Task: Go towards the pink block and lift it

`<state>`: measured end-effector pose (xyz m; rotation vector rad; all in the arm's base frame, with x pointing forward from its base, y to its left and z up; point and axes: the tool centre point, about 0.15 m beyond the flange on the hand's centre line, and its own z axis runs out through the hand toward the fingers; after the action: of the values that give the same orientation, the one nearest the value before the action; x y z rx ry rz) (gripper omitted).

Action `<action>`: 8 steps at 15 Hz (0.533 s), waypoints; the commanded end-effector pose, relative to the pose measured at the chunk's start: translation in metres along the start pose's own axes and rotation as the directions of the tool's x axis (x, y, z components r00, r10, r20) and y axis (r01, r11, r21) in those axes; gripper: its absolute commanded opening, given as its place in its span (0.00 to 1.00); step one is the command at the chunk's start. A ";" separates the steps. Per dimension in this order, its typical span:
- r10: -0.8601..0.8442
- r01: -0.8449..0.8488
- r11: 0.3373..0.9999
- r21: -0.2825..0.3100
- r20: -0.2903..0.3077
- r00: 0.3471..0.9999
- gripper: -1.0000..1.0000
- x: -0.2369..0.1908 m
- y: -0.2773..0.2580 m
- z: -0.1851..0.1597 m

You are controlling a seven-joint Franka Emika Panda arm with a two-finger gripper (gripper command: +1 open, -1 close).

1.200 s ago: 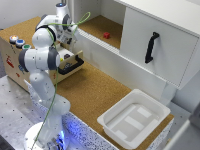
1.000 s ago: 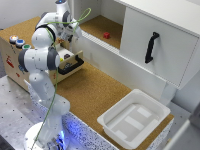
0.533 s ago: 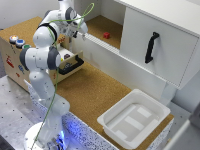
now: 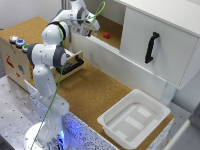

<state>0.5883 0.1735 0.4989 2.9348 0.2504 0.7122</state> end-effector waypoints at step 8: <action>-0.003 0.007 0.997 0.079 -0.047 0.999 1.00 0.072 0.033 0.069</action>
<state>0.6388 0.1483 0.4802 2.9350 0.2551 0.8171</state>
